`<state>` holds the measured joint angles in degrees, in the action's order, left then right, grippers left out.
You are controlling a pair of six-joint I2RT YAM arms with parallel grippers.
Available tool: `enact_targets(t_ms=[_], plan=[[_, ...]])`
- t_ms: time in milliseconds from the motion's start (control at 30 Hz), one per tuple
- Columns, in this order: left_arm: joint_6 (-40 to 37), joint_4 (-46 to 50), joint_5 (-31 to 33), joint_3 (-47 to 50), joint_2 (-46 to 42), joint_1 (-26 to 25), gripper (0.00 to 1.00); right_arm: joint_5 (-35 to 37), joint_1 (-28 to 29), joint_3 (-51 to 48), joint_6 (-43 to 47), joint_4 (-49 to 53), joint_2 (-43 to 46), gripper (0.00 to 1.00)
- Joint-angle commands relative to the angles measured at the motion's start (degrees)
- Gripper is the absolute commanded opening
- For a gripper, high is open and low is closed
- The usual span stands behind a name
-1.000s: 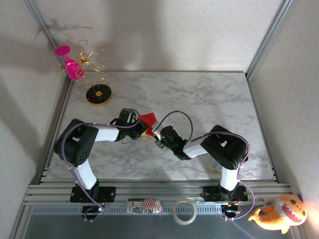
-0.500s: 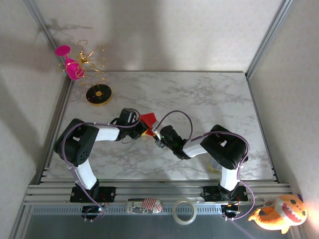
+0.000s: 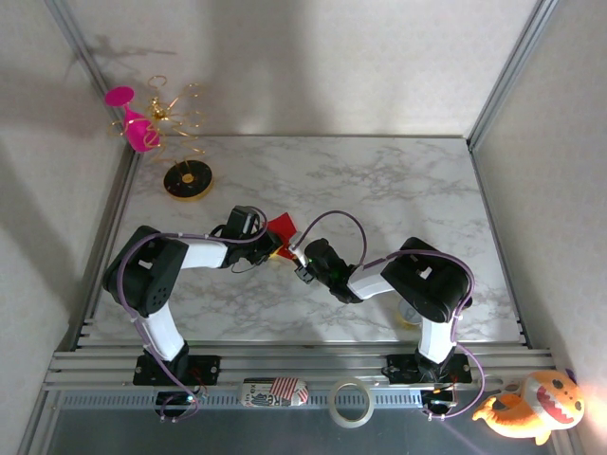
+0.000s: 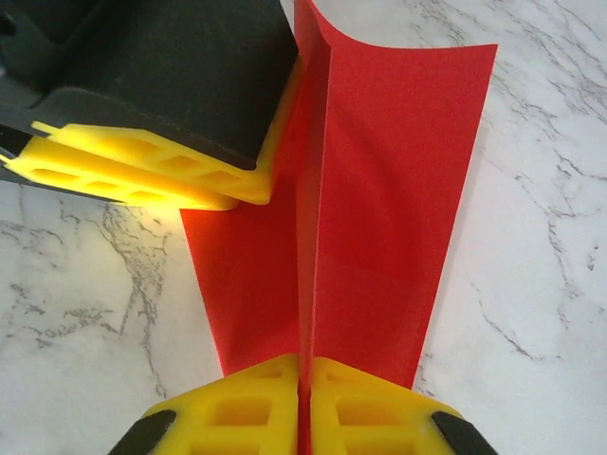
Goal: Fold a paper plane with a square sheet of paper (pick it up from the middle)
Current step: Fourth fold the wing at the center of the table.
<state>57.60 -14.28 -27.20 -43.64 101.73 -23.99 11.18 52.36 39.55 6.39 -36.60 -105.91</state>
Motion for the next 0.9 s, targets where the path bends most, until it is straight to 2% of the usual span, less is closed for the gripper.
enact_targets(t_ms=[0, 367, 867], plan=[[-0.96, 4.15, 2.74, -0.44, -0.23, -0.62, 0.2, -3.17, -0.54, 0.54, -1.83, 0.38, -1.19, 0.11], [-2.55, 7.71, 4.78, -1.88, -3.78, -0.54, 0.23, -9.59, -4.41, -0.7, -7.45, 0.17, 0.4, 0.1], [-2.43, 4.36, 2.26, -1.73, -5.25, -0.87, 0.24, -21.34, -8.29, 0.92, -11.94, 1.88, -1.53, 0.11]])
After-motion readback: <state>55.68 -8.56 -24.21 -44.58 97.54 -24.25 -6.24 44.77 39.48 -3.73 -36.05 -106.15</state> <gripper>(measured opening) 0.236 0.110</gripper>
